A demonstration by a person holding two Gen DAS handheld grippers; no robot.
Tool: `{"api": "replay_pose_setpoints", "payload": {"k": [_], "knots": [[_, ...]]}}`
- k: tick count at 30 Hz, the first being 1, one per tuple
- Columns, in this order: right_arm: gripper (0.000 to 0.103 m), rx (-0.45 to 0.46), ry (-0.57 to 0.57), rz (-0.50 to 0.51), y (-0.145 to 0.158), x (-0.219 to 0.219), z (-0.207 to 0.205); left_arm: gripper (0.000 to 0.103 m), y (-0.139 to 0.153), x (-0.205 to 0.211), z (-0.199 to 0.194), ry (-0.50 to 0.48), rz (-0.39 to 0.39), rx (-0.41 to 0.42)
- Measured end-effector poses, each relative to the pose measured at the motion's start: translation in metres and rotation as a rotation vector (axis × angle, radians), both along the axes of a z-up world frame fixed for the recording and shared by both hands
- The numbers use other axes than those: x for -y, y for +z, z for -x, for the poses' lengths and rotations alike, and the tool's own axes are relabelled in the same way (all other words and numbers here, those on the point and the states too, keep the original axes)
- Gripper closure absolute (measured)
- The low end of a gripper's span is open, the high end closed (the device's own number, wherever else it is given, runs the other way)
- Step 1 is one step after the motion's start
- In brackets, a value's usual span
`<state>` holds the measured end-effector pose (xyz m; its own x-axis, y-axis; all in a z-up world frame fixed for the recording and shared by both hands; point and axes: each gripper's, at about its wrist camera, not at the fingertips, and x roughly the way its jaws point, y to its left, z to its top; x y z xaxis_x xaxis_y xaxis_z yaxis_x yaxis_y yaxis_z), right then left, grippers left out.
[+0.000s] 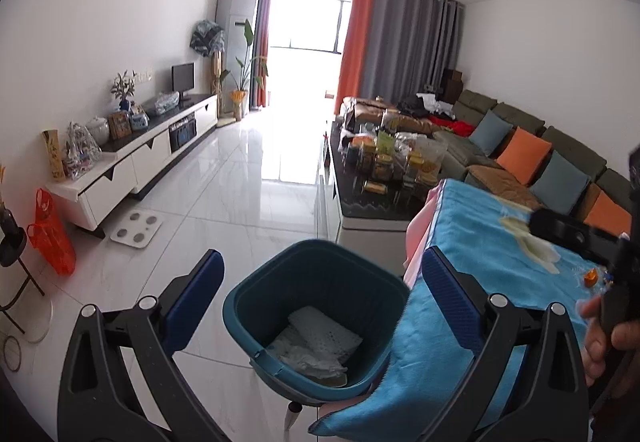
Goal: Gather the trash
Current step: 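Return both tools to the table over the remaining trash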
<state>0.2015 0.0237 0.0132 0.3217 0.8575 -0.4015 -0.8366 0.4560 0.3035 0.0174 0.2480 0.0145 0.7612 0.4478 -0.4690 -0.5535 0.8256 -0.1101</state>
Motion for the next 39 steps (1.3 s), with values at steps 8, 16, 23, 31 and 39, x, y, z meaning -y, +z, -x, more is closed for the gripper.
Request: {"api": "replay_pose_setpoints", "payload": {"k": [8, 16, 23, 31, 39], "knots": [[0.013, 0.111, -0.123, -0.052, 0.010, 0.069, 0.020, 0.006, 0.030, 0.039, -0.004, -0.082, -0.041, 0.054], [0.009, 0.241, -0.278, -0.046, 0.011, 0.128, 0.054, 0.006, 0.043, 0.095, -0.021, -0.232, -0.064, 0.094], [0.007, 0.326, -0.414, -0.032, 0.004, 0.170, 0.081, 0.006, 0.043, 0.136, -0.034, -0.351, -0.068, 0.121], [0.007, 0.336, -0.602, 0.002, -0.014, 0.211, 0.099, 0.006, 0.032, 0.192, -0.046, -0.500, -0.110, 0.139], [0.007, 0.299, -0.790, 0.095, -0.037, 0.251, 0.110, 0.006, 0.005, 0.255, -0.060, -0.674, -0.131, 0.130]]}}
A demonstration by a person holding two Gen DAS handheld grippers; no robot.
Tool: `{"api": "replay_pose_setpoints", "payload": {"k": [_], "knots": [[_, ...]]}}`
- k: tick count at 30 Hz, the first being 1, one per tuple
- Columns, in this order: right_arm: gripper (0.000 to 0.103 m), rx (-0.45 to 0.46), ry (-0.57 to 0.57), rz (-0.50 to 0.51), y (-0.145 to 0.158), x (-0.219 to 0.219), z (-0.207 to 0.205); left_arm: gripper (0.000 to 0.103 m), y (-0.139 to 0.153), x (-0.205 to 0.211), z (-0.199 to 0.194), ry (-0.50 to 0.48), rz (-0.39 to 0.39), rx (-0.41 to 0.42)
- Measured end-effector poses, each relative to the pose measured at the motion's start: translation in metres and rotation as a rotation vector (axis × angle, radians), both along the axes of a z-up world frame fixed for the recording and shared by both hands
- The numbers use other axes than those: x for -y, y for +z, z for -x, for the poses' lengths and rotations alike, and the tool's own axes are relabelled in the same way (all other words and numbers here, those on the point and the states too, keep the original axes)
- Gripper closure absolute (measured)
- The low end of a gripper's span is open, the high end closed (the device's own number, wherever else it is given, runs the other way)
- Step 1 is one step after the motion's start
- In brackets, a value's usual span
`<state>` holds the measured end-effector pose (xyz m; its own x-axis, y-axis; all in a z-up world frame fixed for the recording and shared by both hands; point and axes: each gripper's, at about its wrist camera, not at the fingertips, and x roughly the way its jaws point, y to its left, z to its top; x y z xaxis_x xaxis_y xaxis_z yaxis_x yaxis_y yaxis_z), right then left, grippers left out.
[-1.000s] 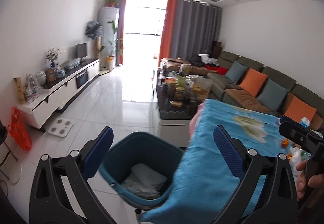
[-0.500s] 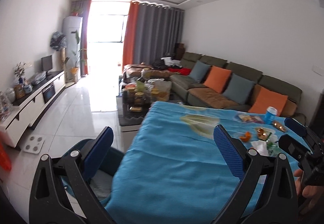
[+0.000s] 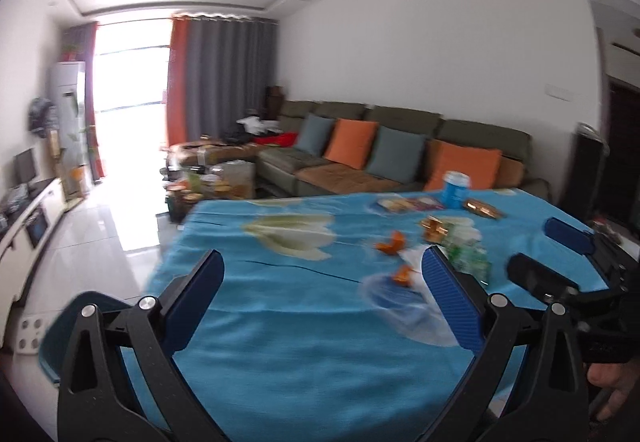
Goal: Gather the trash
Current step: 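Return both tools to the table over the remaining trash, then grasp the white tissue with the left tool while the right tool grasps the clear plastic wrapper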
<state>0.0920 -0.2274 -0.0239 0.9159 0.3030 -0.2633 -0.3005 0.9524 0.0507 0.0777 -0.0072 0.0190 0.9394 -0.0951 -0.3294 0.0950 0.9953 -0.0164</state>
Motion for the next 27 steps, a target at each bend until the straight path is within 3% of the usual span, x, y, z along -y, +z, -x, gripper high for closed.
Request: {"api": "replay_pose_setpoints", "payload": {"k": [9, 27], "knots": [[0.007, -0.057, -0.109, 0.014, -0.017, 0.028, -0.004, 0.006, -0.025, 0.038, -0.012, -0.108, -0.008, -0.053], [0.007, -0.202, -0.155, 0.026, -0.046, 0.066, -0.060, 0.006, -0.059, 0.074, -0.079, -0.205, 0.011, -0.197]]}}
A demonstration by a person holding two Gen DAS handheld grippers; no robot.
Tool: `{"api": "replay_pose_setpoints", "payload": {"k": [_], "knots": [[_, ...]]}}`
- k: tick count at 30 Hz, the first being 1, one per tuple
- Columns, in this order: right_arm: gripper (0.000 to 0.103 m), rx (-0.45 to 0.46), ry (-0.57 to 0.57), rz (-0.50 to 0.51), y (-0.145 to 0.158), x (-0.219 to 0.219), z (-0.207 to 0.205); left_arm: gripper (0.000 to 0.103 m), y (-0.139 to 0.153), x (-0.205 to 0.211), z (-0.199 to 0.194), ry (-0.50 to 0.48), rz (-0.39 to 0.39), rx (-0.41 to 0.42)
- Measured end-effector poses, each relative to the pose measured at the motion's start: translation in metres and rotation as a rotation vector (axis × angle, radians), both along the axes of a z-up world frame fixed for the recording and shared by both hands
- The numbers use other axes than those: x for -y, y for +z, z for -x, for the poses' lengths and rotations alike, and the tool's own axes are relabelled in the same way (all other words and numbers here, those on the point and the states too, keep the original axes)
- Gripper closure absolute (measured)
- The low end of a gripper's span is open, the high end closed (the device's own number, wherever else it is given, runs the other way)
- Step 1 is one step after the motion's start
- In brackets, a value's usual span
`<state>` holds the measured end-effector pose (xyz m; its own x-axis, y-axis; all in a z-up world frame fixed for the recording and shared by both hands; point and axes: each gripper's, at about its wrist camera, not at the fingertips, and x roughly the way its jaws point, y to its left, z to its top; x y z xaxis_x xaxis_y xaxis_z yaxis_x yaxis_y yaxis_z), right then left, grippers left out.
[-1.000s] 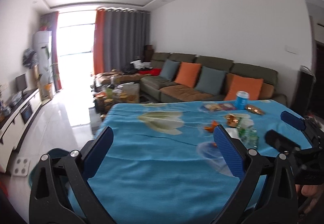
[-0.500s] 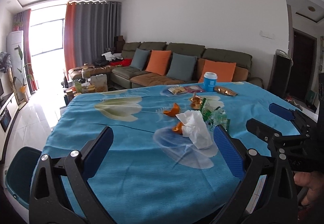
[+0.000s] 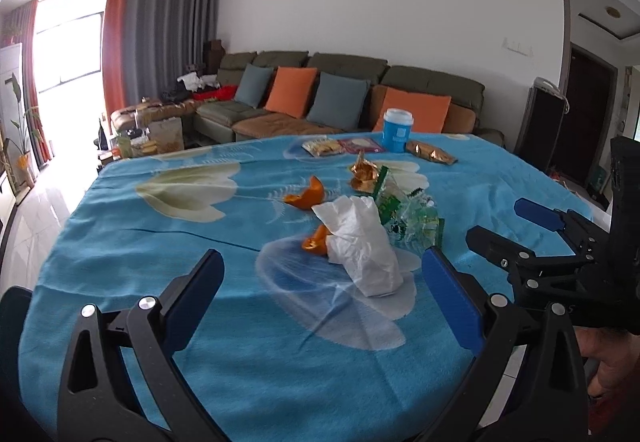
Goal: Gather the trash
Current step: 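Grasp the white tissue with the left tool while the right tool grasps the clear plastic wrapper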
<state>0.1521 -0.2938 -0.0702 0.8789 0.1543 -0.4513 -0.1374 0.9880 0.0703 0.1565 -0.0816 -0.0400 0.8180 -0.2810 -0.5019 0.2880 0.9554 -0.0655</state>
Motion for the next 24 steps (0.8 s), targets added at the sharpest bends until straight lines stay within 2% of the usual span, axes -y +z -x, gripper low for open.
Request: {"api": "replay_pose_setpoints", "payload": {"k": [6, 9, 13, 15, 19, 21, 23, 24], "knots": [[0.008, -0.041, -0.004, -0.009, -0.007, 0.010, -0.015, 0.006, -0.015, 0.016, -0.026, -0.022, 0.001, -0.075], [0.011, -0.061, 0.002, 0.005, -0.009, 0.010, -0.023, 0.008, -0.023, 0.026, -0.038, -0.037, -0.012, -0.108], [0.019, -0.099, 0.023, 0.029, -0.013, 0.010, -0.035, 0.032, -0.037, 0.035, -0.055, -0.058, -0.013, -0.187], [0.022, -0.112, 0.032, 0.037, -0.014, 0.011, -0.041, 0.039, -0.044, 0.037, -0.065, -0.067, 0.003, -0.239], [0.027, -0.143, 0.072, 0.054, -0.015, 0.008, -0.052, 0.051, -0.052, 0.041, -0.075, -0.070, 0.014, -0.268], [0.034, -0.160, 0.092, 0.069, -0.015, 0.004, -0.058, 0.060, -0.055, 0.043, -0.080, -0.081, 0.039, -0.300], [0.035, -0.177, 0.114, 0.077, -0.017, 0.000, -0.063, 0.064, -0.057, 0.042, -0.085, -0.075, 0.042, -0.302], [0.039, -0.181, 0.121, 0.080, -0.017, -0.001, -0.065, 0.069, -0.058, 0.042, -0.087, -0.077, 0.051, -0.307]]}}
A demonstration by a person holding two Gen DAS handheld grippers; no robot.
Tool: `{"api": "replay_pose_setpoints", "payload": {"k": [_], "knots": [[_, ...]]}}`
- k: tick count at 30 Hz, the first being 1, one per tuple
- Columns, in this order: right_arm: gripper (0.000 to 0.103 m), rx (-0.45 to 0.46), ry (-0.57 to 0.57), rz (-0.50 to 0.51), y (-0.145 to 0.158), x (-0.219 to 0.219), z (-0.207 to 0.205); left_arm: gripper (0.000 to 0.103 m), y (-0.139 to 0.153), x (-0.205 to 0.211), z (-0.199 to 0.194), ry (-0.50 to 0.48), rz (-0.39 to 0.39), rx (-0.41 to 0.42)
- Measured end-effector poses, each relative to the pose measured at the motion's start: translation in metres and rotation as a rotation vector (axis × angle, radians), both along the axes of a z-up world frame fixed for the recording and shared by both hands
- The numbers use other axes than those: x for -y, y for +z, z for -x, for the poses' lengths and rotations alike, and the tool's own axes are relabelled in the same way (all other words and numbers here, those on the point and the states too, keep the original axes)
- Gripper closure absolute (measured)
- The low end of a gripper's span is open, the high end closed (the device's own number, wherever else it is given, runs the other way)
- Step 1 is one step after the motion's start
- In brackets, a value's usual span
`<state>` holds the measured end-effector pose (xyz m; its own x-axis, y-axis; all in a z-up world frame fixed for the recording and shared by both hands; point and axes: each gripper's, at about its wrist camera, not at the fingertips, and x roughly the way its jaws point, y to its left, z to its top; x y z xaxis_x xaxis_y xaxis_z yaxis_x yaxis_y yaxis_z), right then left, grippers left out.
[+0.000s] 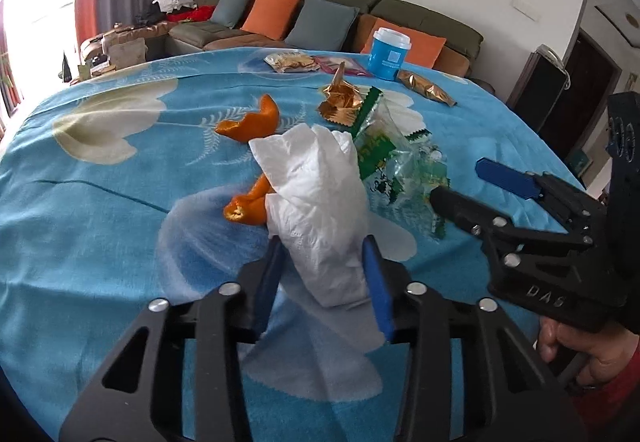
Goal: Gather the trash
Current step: 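Grasp the white tissue with the left tool while the right tool grasps the clear plastic wrapper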
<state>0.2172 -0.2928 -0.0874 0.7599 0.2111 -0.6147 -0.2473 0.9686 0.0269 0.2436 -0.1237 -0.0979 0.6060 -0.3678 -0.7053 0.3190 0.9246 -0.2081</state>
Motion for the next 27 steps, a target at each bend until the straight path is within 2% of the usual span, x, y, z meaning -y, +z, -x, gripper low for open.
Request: {"api": "replay_pose_setpoints", "payload": {"k": [6, 7, 8, 9, 17, 23, 25, 26, 27], "knots": [[0.068, -0.030, 0.039, 0.009, -0.003, -0.009, -0.006, 0.096, -0.005, -0.005, -0.007, -0.008, 0.054, -0.030], [0.074, -0.036, 0.048, 0.003, -0.004, -0.009, -0.006, 0.097, -0.006, -0.005, -0.007, -0.012, 0.060, -0.029], [0.091, -0.043, 0.053, 0.000, -0.005, -0.009, -0.006, 0.098, -0.006, -0.005, -0.007, -0.016, 0.066, -0.026], [0.099, -0.055, 0.057, 0.005, -0.007, -0.011, -0.007, 0.098, -0.006, -0.005, -0.007, -0.020, 0.068, -0.024], [0.103, -0.056, 0.029, -0.101, -0.001, 0.002, -0.003, 0.099, 0.003, -0.012, 0.005, -0.036, 0.091, 0.017], [0.103, -0.043, 0.004, -0.119, 0.007, 0.004, -0.005, 0.099, 0.013, -0.019, 0.016, -0.041, 0.091, 0.062], [0.095, -0.030, -0.017, -0.090, 0.008, 0.000, -0.007, 0.099, 0.015, -0.022, 0.018, -0.035, 0.097, 0.069], [0.082, -0.022, -0.009, -0.109, 0.010, -0.001, -0.008, 0.099, 0.016, -0.023, 0.019, -0.034, 0.098, 0.074], [0.076, -0.022, -0.006, -0.117, 0.011, -0.003, -0.010, 0.099, 0.016, -0.024, 0.021, -0.032, 0.097, 0.076]]}}
